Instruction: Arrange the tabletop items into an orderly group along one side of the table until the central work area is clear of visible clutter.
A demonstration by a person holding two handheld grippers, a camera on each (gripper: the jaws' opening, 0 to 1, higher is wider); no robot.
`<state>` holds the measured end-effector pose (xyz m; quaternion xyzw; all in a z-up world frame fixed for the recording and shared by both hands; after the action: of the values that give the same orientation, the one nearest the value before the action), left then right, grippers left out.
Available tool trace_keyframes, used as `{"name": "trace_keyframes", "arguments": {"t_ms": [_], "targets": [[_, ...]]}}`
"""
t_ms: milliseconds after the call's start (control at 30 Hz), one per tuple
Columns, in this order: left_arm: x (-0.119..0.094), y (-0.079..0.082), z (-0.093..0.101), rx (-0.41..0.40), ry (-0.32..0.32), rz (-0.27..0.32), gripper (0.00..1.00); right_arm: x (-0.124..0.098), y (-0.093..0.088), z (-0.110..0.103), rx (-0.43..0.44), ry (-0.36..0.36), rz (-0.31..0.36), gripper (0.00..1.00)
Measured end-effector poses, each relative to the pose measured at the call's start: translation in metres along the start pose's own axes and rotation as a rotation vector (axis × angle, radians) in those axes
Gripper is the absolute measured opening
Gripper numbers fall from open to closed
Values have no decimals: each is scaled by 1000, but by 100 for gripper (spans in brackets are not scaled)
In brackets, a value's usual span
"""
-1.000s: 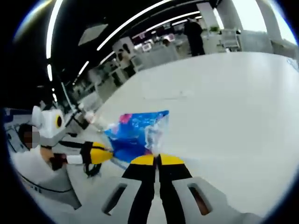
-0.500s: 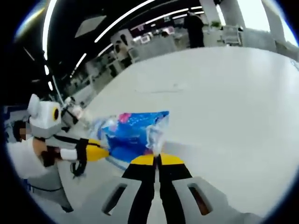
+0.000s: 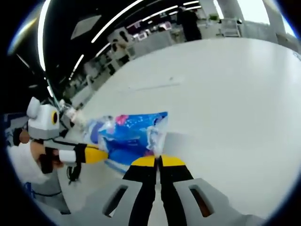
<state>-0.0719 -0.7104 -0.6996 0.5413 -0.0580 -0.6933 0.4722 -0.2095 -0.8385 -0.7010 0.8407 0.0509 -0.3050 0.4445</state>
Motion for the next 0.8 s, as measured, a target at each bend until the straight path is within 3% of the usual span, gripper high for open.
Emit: {"name": "trace_keyframes", "arguments": {"t_ms": [233,467,600,800], "targets": [[5,0,1,-58,3,20,5,6,-9,12,75,-35,-6,0],[2,-13,2,-80,-31,31,6,6,-15,15,164,-53,20,0],[-4,-18,0,-77,-24,29,6,7,-17,17,172,-55,17,0],[-16,-29,0,-63,-65,33,7,7,-20,18,176,-62,20,0]]}}
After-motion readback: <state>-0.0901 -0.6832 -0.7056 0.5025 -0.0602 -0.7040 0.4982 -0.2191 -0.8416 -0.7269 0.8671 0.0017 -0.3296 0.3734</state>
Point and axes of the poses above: the point that each gripper's makers call its tool centre point, and the gripper's own axes: x roughly forward along the fingers, z roughly to its right, y roughly out of its top, the point moved 7 cm from there along -x, roughly backward along the fingers, and after that the axes turned 7 degrees about z, right-handed, at the moved point
